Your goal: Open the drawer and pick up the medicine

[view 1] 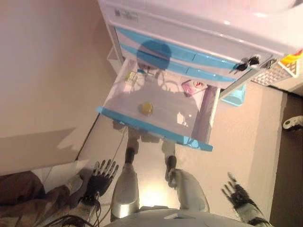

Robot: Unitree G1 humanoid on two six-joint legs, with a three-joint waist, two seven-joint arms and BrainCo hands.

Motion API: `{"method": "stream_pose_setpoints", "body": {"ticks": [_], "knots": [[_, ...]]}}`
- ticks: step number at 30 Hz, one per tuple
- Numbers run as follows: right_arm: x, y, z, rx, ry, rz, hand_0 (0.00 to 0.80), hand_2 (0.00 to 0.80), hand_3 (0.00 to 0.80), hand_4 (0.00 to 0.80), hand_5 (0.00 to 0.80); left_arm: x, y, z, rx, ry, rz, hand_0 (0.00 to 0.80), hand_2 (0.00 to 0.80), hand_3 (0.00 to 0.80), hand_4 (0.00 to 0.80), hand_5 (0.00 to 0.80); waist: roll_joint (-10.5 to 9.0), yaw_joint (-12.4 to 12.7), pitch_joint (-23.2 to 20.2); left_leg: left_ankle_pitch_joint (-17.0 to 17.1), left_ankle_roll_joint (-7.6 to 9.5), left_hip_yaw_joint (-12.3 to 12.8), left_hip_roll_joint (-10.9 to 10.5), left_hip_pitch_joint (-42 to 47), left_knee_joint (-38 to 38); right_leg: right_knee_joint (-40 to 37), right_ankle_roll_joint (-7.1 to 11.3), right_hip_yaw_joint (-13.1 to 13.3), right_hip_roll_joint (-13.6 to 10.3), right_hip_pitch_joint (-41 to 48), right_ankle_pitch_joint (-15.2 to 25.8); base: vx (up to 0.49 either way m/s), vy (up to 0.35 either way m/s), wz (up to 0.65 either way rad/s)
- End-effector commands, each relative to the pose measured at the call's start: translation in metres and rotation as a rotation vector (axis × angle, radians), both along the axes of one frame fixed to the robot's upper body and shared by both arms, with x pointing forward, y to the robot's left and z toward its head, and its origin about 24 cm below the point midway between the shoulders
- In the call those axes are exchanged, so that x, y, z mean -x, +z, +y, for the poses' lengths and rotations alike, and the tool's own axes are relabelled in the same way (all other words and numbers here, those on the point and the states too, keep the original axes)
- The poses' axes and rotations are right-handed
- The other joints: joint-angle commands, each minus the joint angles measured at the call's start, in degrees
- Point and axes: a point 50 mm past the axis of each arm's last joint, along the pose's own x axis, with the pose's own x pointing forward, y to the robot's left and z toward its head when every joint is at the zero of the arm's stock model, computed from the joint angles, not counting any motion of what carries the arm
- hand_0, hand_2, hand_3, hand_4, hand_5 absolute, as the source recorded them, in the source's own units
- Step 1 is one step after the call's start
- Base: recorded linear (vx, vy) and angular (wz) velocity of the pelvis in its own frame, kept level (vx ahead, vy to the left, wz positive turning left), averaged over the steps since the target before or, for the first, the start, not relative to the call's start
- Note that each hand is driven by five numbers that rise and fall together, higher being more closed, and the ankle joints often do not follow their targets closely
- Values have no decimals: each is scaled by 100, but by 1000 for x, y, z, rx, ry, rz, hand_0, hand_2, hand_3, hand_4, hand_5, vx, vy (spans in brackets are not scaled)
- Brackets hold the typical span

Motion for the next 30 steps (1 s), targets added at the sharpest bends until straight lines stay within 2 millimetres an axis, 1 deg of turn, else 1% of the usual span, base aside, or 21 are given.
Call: {"method": "stream_pose_setpoints", "body": {"ticks": [1,2,3,4,5,6,7,8,9,11,15,16,19,21,23,25,30], "knots": [[-23,65,-45,382,-69,-179,0,0,0,0,0,27,1,23,-124,9,47,0,0,0,0,0,-406,-51,-69,-611,404,289,-430,-39,298,-914,402,34,46,525,524,80,56,-8],[-30,87,-51,483,-56,-242,0,0,0,0,0,33,0,23,-120,15,55,0,0,0,0,0,-399,-79,-109,-625,414,306,-437,-15,279,-936,410,55,32,538,522,75,85,-10],[-35,106,-54,576,-43,-281,0,0,0,0,0,38,-1,22,-124,16,64,0,0,0,0,0,-384,-104,-151,-640,426,319,-448,7,265,-948,416,76,20,547,515,77,111,-10],[-42,129,-56,696,-26,-334,0,0,0,0,0,43,-2,20,-139,9,76,0,0,0,0,0,-356,-111,-184,-684,437,354,-442,54,268,-954,426,96,4,584,491,70,128,-6],[-47,150,-57,792,-7,-388,0,0,0,0,0,47,-3,18,-149,2,83,0,0,0,0,0,-344,-136,-239,-673,451,365,-458,52,238,-981,434,100,-23,574,498,60,112,1],[-50,162,-55,861,9,-407,0,0,0,0,0,49,-4,17,-151,-1,88,0,0,0,0,0,-328,-144,-266,-682,457,375,-464,58,234,-984,439,107,-35,571,494,43,111,2],[-54,183,-51,975,29,-454,0,0,0,0,0,53,-5,15,-160,-10,96,0,0,0,0,0,-303,-157,-298,-696,467,389,-475,63,227,-991,449,120,-58,568,485,35,113,3],[-59,204,-45,1103,66,-509,0,0,0,0,0,55,-6,13,-168,-12,105,0,0,0,0,0,-280,-166,-321,-702,479,397,-482,59,226,-991,458,128,-77,556,482,29,125,3],[-63,221,-37,1202,99,-553,0,0,0,0,0,56,-7,11,-159,-6,108,0,0,0,0,0,-263,-172,-337,-715,485,412,-483,54,233,-988,465,131,-97,549,475,21,110,2],[-69,251,-24,1375,165,-626,0,0,0,0,0,61,-9,7,-151,5,123,0,0,0,0,0,-237,-166,-360,-735,485,427,-482,45,241,-981,475,148,-126,538,452,17,88,-1],[-80,310,7,1622,355,-790,0,0,0,0,0,61,-11,7,-175,-10,136,0,0,0,0,0,-219,-99,-386,-758,471,431,-480,-2,268,-975,490,143,-177,522,428,11,49,2],[-83,320,14,1665,402,-816,0,0,0,0,0,60,-11,7,-175,-11,134,0,0,0,0,0,-217,-78,-382,-761,467,425,-478,-21,281,-965,490,140,-186,512,420,-6,18,5],[-92,343,42,1747,575,-932,0,0,0,0,0,55,-10,9,-197,-26,127,0,0,0,0,0,-216,18,-344,-765,453,385,-478,-86,315,-937,483,106,-210,489,405,-26,13,4],[-98,349,60,1784,690,-984,0,0,0,0,0,51,-9,10,-211,-40,122,0,0,0,0,0,-214,85,-324,-756,446,349,-488,-121,323,-916,478,78,-221,475,397,-24,4,5],[-105,354,78,1823,809,-1019,0,0,0,0,0,47,-8,13,-233,-57,116,0,0,0,0,0,-219,142,-303,-738,439,310,-500,-162,339,-891,467,39,-235,465,387,-25,4,10],[-110,357,92,1850,899,-1038,0,0,0,0,0,43,-6,14,-257,-73,105,0,0,0,0,0,-230,211,-262,-709,429,271,-508,-210,345,-888,460,-4,-247,462,393,-41,-8,14],[-122,355,124,1915,1113,-1051,0,0,0,0,0,29,0,18,-292,-94,79,0,0,0,0,0,-231,377,-155,-641,414,154,-529,-305,331,-862,436,-111,-257,435,395,-48,-8,16]]}}
